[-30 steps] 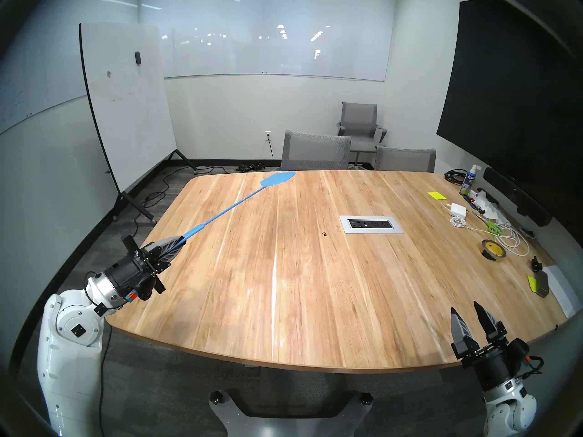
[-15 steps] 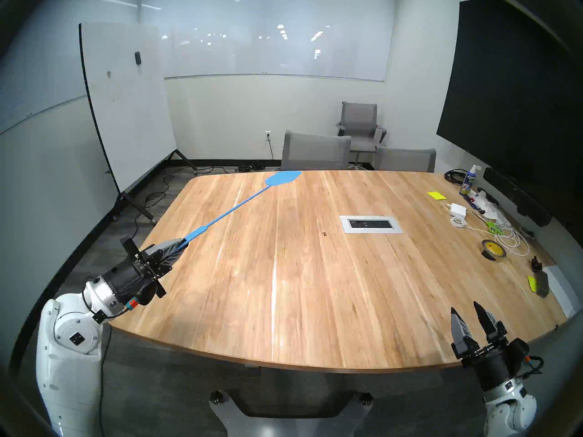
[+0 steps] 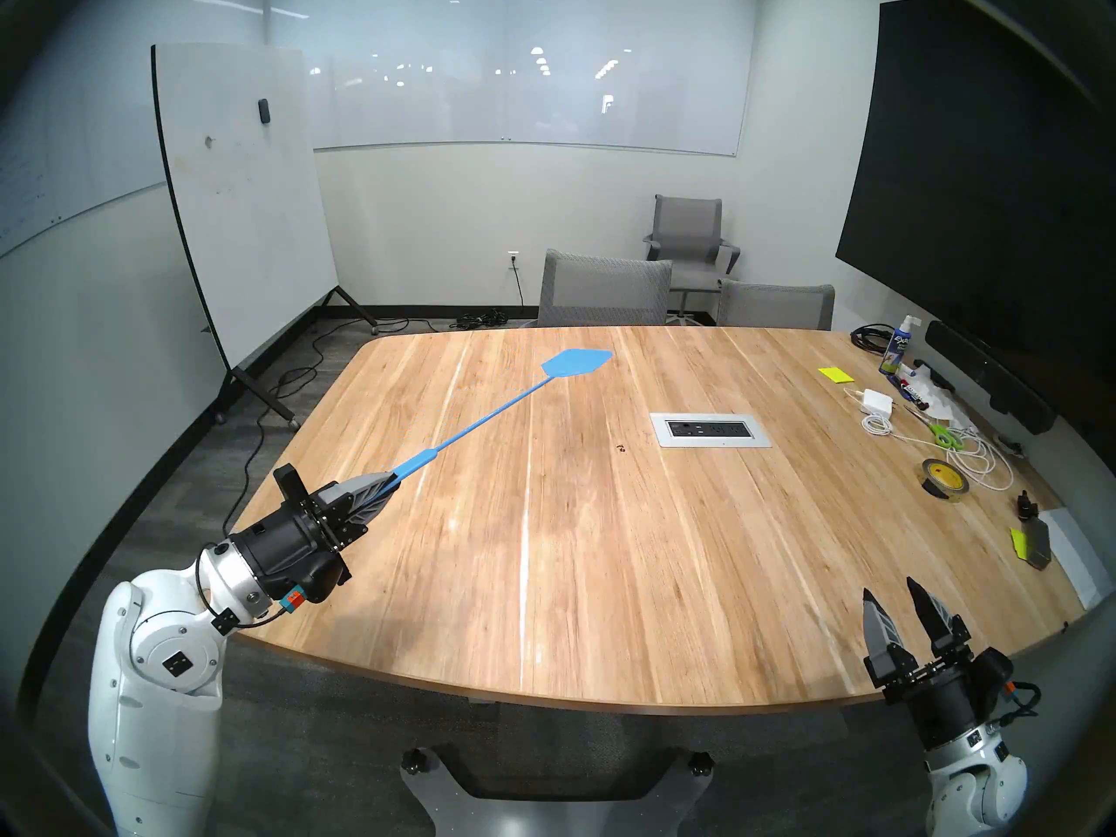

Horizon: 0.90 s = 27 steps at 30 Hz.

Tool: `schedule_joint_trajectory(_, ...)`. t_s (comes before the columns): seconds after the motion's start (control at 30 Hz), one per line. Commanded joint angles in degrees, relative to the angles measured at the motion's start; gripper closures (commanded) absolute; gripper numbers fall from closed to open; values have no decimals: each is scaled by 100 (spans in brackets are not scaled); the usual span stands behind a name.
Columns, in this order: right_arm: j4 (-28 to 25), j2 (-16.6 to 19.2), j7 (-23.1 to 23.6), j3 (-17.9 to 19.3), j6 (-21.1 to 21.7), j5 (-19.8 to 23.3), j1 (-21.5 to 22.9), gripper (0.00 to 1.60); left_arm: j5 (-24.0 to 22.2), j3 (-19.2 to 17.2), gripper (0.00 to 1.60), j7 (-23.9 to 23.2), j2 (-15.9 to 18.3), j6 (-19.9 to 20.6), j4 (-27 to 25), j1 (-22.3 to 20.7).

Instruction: Swat a bug on table

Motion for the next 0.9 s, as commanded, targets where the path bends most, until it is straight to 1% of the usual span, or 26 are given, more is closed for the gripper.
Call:
schedule_joint_trajectory(0.0, -107, 7, 8, -6, 0, 0, 7, 0, 138, 195, 160, 58, -127, 95, -22, -231)
schedule_joint_trajectory(0.23, -105, 5, 12, -4, 1, -1, 10, 0, 237, 424, 160, 11, -123, 248, 108, -554)
schedule_joint_trajectory(0.33, -105, 3, 13, -3, 2, -2, 11, 0, 254, 513, 160, 4, -121, 249, 132, -628)
schedule_joint_trajectory(0.63, -106, -1, 16, -1, 5, -4, 13, 0, 444, 707, 160, 47, -198, 265, -31, -673)
schedule_joint_trajectory(0.87, -107, -4, 18, 1, 8, -7, 15, 0, 565, 742, 160, 128, -247, 247, -101, -659)
